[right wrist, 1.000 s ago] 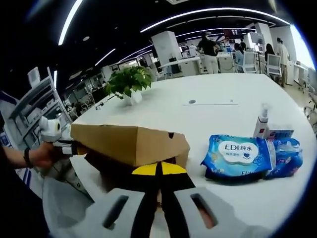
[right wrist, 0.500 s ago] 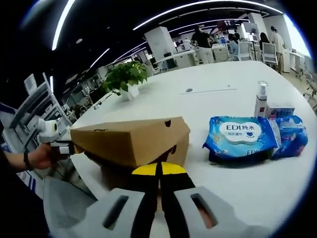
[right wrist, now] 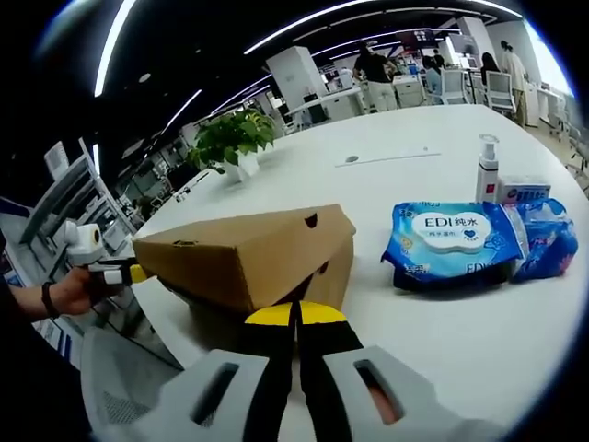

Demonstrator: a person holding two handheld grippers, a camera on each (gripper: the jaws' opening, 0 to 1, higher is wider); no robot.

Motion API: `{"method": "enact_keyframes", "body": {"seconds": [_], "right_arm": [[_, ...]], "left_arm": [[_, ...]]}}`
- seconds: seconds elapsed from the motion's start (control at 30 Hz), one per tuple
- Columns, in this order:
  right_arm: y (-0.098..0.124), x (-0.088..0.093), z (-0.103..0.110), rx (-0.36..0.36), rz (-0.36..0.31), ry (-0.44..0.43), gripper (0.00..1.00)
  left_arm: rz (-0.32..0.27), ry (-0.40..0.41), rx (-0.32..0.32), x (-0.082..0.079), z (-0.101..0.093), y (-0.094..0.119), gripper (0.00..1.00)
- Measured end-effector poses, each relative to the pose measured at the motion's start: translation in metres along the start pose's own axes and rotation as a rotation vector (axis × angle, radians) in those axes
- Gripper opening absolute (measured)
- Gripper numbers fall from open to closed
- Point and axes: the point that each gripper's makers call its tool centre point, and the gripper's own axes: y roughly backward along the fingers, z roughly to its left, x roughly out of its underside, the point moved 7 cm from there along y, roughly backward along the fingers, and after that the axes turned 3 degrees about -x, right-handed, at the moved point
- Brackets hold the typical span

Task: Operate the shoe box by opening the lid, removing the specified soft item, and placing it in the target area until the item is outside and the box remains undamaged.

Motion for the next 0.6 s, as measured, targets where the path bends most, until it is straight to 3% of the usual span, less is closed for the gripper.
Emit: {"method": "enact_keyframes", "body": {"seconds": [0.6], "right_arm": [[-0.004,0.016,-0.005,0.004,0.021,-0.039,0.00]], "left_arm": [[0.025,-0.012,-0.007,0.010,0.002,0.010,0.23]]}}
